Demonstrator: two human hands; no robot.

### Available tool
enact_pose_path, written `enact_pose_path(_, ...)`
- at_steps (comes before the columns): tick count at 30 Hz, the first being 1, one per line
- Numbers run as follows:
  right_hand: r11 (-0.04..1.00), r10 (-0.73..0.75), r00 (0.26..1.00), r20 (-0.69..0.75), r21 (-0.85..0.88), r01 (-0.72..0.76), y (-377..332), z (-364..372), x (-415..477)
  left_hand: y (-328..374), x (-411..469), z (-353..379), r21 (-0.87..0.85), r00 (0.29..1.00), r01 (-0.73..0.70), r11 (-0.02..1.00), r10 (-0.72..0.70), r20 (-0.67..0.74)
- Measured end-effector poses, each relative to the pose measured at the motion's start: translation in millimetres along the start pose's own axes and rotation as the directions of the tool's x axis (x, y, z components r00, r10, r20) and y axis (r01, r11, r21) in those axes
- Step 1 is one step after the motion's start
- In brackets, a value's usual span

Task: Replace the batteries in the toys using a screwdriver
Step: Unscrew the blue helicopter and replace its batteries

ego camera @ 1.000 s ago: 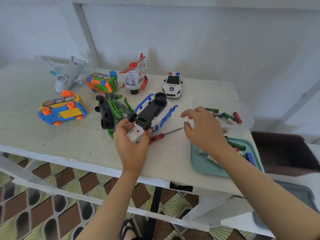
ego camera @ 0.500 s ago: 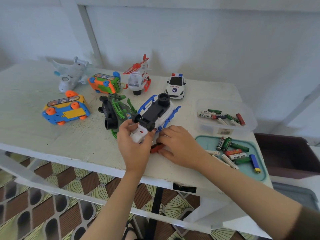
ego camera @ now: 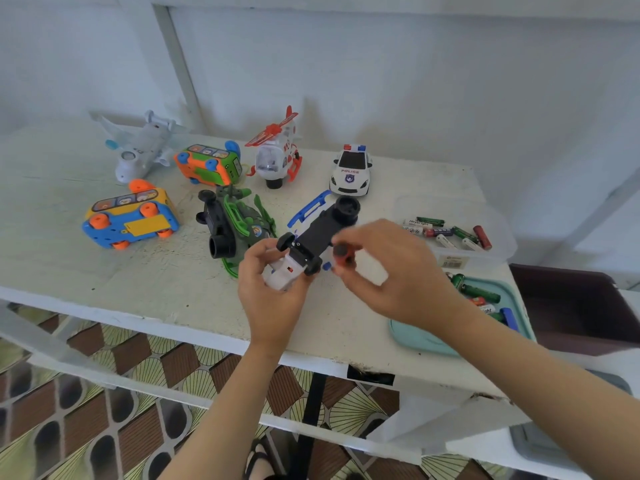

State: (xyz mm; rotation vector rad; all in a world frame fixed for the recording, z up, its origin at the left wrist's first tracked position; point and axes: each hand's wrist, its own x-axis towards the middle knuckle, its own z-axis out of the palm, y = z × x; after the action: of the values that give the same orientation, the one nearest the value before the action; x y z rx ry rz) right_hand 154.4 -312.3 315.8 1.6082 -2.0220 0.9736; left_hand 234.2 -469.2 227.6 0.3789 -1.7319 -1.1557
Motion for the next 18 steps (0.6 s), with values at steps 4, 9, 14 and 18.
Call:
enact_pose_path(4, 0.969, 0.154, 0.947, -0.282, 0.231, -0.088, -18, -20, 22, 0, -1, 0, 0.015, 0.999, -0.020, 1.000, 0.020, 0.025)
enact_pose_path(9, 0.866, 0.284, 0.907, -0.312, 0.490, -0.103, -29, -23, 40, 2, -2, -1, 0.038, 0.993, -0.080, 0.996, 0.076, 0.088)
enact_pose_path(14, 0.842, 0.315, 0.910, -0.269, 0.522, -0.137, -30, -16, 43, 3, -2, -1, 0.050, 0.994, -0.069, 0.996, 0.064, 0.084)
enact_pose_path(18, 0.850, 0.312, 0.916, -0.254, 0.505, -0.149, -30, -14, 43, 1, -1, -2, 0.052, 0.995, -0.065, 0.997, 0.061, 0.084)
